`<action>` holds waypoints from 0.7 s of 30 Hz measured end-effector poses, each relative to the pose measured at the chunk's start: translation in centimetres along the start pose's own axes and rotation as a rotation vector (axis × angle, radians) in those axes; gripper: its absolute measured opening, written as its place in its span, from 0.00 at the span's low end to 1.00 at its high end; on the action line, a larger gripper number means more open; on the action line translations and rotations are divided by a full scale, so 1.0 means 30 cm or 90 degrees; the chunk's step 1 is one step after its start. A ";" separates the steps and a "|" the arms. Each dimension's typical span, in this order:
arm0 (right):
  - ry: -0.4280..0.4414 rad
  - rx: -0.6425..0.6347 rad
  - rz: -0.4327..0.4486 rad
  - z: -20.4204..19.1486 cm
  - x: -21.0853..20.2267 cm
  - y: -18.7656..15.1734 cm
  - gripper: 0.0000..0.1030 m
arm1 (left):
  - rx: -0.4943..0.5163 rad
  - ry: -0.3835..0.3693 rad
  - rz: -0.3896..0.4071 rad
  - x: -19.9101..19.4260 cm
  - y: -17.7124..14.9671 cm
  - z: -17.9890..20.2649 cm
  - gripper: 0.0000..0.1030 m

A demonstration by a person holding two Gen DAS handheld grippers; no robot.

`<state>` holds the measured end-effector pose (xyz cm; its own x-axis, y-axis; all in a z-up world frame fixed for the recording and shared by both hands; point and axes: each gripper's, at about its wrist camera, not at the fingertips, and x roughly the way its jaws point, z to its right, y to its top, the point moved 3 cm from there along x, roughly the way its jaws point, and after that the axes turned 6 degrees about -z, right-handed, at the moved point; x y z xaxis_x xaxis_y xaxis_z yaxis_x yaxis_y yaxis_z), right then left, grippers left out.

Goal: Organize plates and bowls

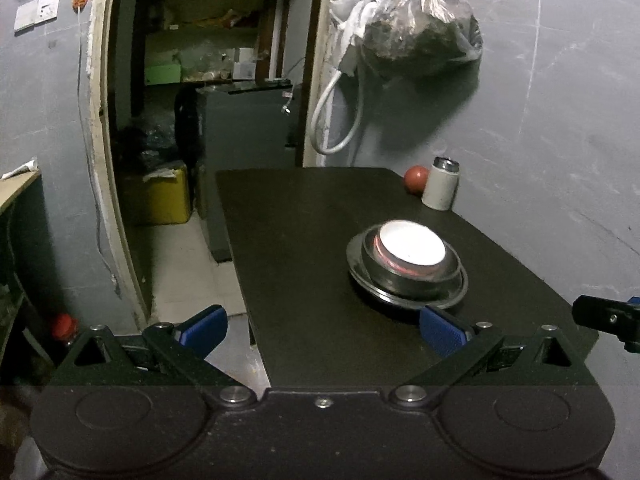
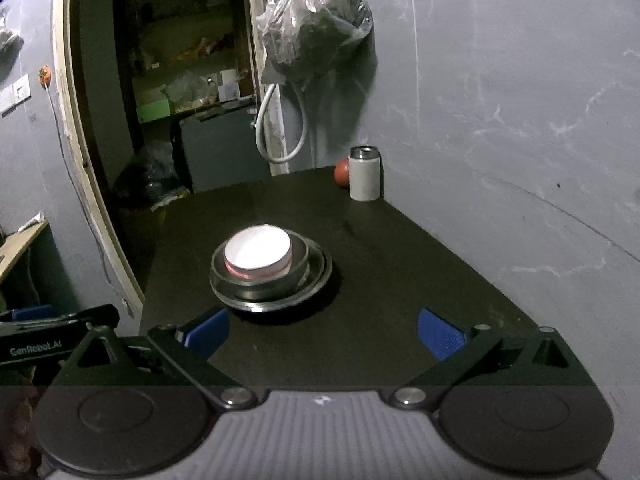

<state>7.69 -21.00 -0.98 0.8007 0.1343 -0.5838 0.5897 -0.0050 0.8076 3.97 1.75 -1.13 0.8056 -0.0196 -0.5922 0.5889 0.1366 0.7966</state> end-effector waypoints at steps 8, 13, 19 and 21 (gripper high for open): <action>-0.012 -0.011 -0.031 0.012 -0.006 -0.055 1.00 | 0.008 -0.010 -0.024 -0.001 -0.052 0.015 0.99; -0.010 -0.013 -0.044 0.014 -0.010 -0.088 1.00 | 0.019 -0.015 -0.034 -0.003 -0.076 0.027 0.99; -0.011 -0.001 -0.050 0.020 -0.019 -0.113 1.00 | 0.031 -0.016 -0.042 -0.005 -0.092 0.028 0.99; -0.010 0.002 -0.051 0.023 -0.019 -0.117 1.00 | 0.035 -0.016 -0.044 -0.006 -0.094 0.027 0.99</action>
<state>5.24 -21.73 -3.54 0.7530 0.1184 -0.6473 0.6517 0.0022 0.7585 2.21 0.56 -3.17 0.7642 -0.0512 -0.6430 0.6449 0.0791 0.7602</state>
